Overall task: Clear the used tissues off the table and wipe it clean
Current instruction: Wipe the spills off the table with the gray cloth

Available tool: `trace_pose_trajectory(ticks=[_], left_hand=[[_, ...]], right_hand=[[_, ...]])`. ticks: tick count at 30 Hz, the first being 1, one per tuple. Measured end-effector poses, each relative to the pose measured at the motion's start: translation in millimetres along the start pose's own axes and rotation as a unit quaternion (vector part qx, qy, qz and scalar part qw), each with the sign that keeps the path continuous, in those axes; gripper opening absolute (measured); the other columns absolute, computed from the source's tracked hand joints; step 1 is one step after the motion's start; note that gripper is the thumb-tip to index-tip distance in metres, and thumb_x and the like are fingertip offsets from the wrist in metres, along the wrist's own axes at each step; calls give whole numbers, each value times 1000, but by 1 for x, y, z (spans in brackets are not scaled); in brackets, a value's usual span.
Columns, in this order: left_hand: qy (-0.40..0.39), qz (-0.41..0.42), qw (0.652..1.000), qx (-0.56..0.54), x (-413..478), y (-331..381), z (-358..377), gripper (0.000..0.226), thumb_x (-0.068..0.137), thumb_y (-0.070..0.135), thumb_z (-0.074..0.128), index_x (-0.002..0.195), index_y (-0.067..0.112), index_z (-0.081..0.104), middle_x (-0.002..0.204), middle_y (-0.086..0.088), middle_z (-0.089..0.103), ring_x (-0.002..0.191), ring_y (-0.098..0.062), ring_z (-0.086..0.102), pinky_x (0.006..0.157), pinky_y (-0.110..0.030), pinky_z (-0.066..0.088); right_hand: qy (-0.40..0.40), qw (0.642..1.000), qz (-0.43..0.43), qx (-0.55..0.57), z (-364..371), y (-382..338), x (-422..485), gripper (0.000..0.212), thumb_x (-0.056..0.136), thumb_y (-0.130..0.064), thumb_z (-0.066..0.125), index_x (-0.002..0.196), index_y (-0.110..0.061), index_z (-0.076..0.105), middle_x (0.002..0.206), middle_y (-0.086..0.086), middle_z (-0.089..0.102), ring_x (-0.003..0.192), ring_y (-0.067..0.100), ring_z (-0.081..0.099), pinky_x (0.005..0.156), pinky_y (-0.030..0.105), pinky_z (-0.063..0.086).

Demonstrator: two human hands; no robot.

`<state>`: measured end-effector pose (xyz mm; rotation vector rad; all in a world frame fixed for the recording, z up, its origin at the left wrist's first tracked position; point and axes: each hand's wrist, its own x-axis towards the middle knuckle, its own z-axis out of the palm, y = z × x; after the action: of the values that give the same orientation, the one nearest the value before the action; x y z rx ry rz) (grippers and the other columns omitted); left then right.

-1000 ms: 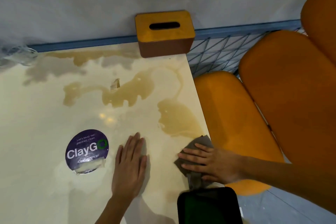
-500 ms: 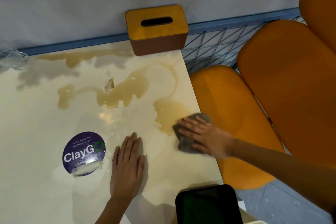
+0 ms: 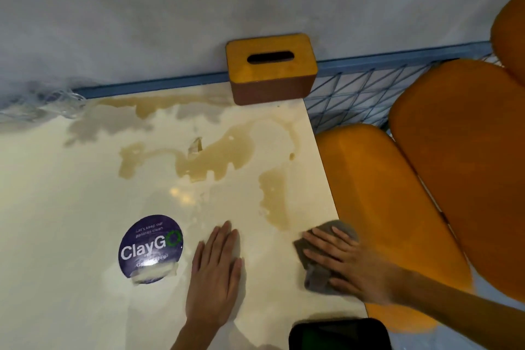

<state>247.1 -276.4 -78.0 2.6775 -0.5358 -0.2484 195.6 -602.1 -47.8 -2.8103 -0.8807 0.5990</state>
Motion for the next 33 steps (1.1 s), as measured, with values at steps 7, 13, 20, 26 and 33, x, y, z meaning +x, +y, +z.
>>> trace_pose_trajectory(ticks=[7, 13, 20, 26, 33], left_hand=[[58, -32, 996, -58, 46, 6, -6, 48, 100, 35, 26, 146, 25, 36, 154, 10, 31, 143, -9, 26, 115, -42, 24], [49, -39, 998, -2, 86, 8, -5, 53, 100, 38, 20, 148, 22, 34, 157, 6, 29, 146, -12, 22, 116, -42, 22], [50, -44, 998, 8, 86, 7, -2, 52, 99, 35, 24, 148, 21, 35, 158, 7, 26, 146, -12, 21, 115, -43, 23], [43, -42, 998, 11, 87, 6, -5, 52, 98, 34, 23, 148, 22, 36, 159, 9, 24, 147, -10, 18, 116, -40, 19], [47, -42, 998, 3, 86, 8, -4, 52, 98, 33, 26, 148, 22, 37, 158, 9, 26, 147, -10, 18, 116, -41, 21]], right_hand=[[5, 1000, -1, -14, -11, -7, 44, 65, 102, -48, 28, 154, -27, -4, 162, -2, -15, 148, 18, -16, 117, 41, -12], [62, 997, 49, 22, -28, 5, 118, 61, 102, -50, 22, 154, -30, -3, 162, -7, -14, 147, 12, -19, 118, 38, -14], [122, 968, 206, 69, -51, 34, 182, 61, 101, -50, 20, 154, -28, 0, 161, -5, -13, 147, 12, -20, 122, 46, 1], [80, 993, 92, -2, -14, -11, 104, 62, 101, -54, 23, 155, -27, 7, 163, -1, 2, 150, 19, 1, 115, 42, 3], [98, 976, 195, 21, -47, 80, 132, 61, 101, -56, 16, 153, -33, -5, 161, -6, -18, 146, 12, -21, 122, 44, -5]])
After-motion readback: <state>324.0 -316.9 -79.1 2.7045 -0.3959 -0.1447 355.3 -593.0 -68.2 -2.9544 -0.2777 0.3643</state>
